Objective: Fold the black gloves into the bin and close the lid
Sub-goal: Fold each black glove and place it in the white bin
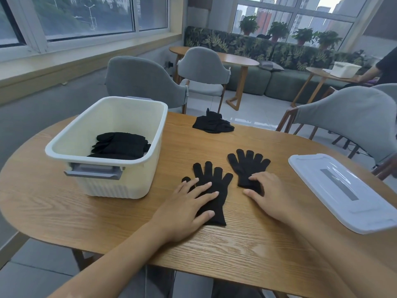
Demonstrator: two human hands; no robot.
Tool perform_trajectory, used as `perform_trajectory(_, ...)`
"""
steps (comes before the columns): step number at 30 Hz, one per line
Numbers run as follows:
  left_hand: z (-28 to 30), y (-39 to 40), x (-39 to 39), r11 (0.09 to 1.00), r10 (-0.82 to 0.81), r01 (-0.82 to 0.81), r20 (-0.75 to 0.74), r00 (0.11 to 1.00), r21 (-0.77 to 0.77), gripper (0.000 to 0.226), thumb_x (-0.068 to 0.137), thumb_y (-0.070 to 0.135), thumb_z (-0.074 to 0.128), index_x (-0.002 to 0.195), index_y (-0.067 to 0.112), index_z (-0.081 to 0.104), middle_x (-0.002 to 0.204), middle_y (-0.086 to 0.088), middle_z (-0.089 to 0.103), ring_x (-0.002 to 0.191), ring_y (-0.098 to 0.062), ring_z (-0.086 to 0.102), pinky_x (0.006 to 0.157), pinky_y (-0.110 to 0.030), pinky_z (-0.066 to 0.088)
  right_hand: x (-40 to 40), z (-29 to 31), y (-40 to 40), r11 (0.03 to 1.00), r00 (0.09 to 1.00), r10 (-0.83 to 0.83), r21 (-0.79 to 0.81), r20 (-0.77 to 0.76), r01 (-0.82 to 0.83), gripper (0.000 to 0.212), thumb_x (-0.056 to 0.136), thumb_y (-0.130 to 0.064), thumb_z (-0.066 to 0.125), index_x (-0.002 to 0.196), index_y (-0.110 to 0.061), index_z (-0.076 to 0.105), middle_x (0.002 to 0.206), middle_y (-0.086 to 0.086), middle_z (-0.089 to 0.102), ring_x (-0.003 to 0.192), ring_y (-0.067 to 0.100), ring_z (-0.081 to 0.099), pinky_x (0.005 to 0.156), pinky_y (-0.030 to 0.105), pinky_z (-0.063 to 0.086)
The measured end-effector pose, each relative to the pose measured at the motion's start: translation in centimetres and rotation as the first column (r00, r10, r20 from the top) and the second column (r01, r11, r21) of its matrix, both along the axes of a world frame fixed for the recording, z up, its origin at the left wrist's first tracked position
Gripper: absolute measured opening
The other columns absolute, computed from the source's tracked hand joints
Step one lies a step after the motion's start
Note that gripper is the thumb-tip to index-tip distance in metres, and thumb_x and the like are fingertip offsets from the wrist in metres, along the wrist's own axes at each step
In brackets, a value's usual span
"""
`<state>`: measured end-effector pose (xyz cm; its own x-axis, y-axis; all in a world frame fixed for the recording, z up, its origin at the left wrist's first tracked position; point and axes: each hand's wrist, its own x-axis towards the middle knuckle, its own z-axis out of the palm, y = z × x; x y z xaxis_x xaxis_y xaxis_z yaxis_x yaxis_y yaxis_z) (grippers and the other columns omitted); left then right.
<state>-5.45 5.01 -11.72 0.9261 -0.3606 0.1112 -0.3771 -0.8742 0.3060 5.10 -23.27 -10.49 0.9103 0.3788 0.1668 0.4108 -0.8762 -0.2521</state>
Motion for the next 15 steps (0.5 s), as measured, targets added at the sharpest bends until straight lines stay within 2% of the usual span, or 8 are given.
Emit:
perform_trajectory(2,0.0,0.1,-0.2,0.997,0.017,-0.013,0.048,0.999,-0.078,0.053,0.103,0.058,0.032,0.154,0.043,0.032,0.163,0.023,0.016,0.153,-0.005,-0.002,0.125,-0.034,0.008,-0.1,0.0,0.1,0.995,0.994,0.018,-0.097,0.104,-0.008,0.040,0.099,-0.048,0.051,0.132,-0.027,0.057,0.127,-0.014,0.057,0.118,0.008,0.051,0.096,0.027,0.047)
perform_trajectory(4,-0.1,0.1,-0.5,0.982,0.071,-0.047,0.125,0.990,-0.181,0.043,0.104,0.047,0.041,0.144,0.035,0.050,0.152,0.022,0.037,0.147,-0.002,0.018,0.120,-0.031,0.027,-0.3,0.1,0.5,0.980,0.981,0.038,-0.199,0.192,0.001,0.035,0.103,-0.038,0.045,0.133,-0.025,0.056,0.126,-0.010,0.061,0.113,0.012,0.055,0.087,0.027,0.050)
perform_trajectory(6,-0.2,0.3,-0.8,0.960,0.136,-0.080,0.198,0.971,-0.268,0.029,0.103,0.033,0.049,0.127,0.026,0.063,0.128,0.019,0.053,0.128,0.001,0.038,0.103,-0.028,0.045,-0.5,0.2,0.9,0.956,0.978,0.042,-0.291,0.202,0.019,0.042,0.104,-0.024,0.044,0.146,-0.022,0.045,0.131,-0.006,0.059,0.115,0.015,0.056,0.081,0.028,0.050)
perform_trajectory(8,-0.2,0.4,-1.0,0.951,0.158,-0.082,0.238,0.958,-0.299,0.020,0.101,0.025,0.053,0.116,0.022,0.065,0.113,0.016,0.056,0.114,0.000,0.046,0.089,-0.027,0.049,-0.5,0.3,1.3,0.937,0.983,0.048,-0.348,0.176,0.017,0.057,0.101,-0.011,0.046,0.155,-0.020,0.031,0.134,-0.003,0.056,0.117,0.018,0.055,0.081,0.030,0.051)
perform_trajectory(9,-0.1,0.4,-1.2,0.953,0.153,-0.077,0.247,0.957,-0.293,0.019,0.100,0.023,0.053,0.115,0.022,0.066,0.110,0.016,0.057,0.111,-0.001,0.047,0.087,-0.026,0.049,-0.5,0.6,1.6,0.927,0.984,0.051,-0.374,0.174,0.018,0.059,0.099,-0.008,0.047,0.154,-0.020,0.030,0.132,-0.002,0.056,0.115,0.019,0.055,0.081,0.030,0.051)
perform_trajectory(11,-0.1,0.5,-1.6,0.961,0.134,-0.068,0.235,0.963,-0.267,0.018,0.100,0.026,0.054,0.114,0.024,0.066,0.110,0.016,0.058,0.108,0.000,0.048,0.086,-0.025,0.049,-0.3,1.1,2.0,0.910,0.981,0.038,-0.413,0.190,0.045,0.048,0.098,-0.008,0.048,0.144,-0.021,0.043,0.122,-0.002,0.060,0.106,0.019,0.058,0.076,0.030,0.052)
perform_trajectory(13,0.0,0.8,-2.1,0.967,0.126,-0.074,0.204,0.971,-0.245,0.020,0.100,0.033,0.054,0.116,0.026,0.065,0.112,0.018,0.058,0.108,0.000,0.049,0.088,-0.026,0.048,-0.3,1.6,2.5,0.914,0.981,-0.022,-0.394,0.193,0.098,0.031,0.101,-0.015,0.045,0.129,-0.023,0.054,0.109,-0.003,0.064,0.096,0.019,0.061,0.070,0.032,0.052)
perform_trajectory(15,0.0,0.9,-2.5,0.973,0.113,-0.073,0.179,0.977,-0.219,0.026,0.100,0.041,0.054,0.120,0.029,0.064,0.116,0.020,0.056,0.110,0.002,0.048,0.091,-0.024,0.047,-0.2,2.2,2.8,0.973,0.986,-0.119,-0.184,0.120,0.140,0.027,0.105,-0.023,0.041,0.125,-0.024,0.059,0.104,-0.002,0.068,0.089,0.020,0.063,0.070,0.035,0.054)
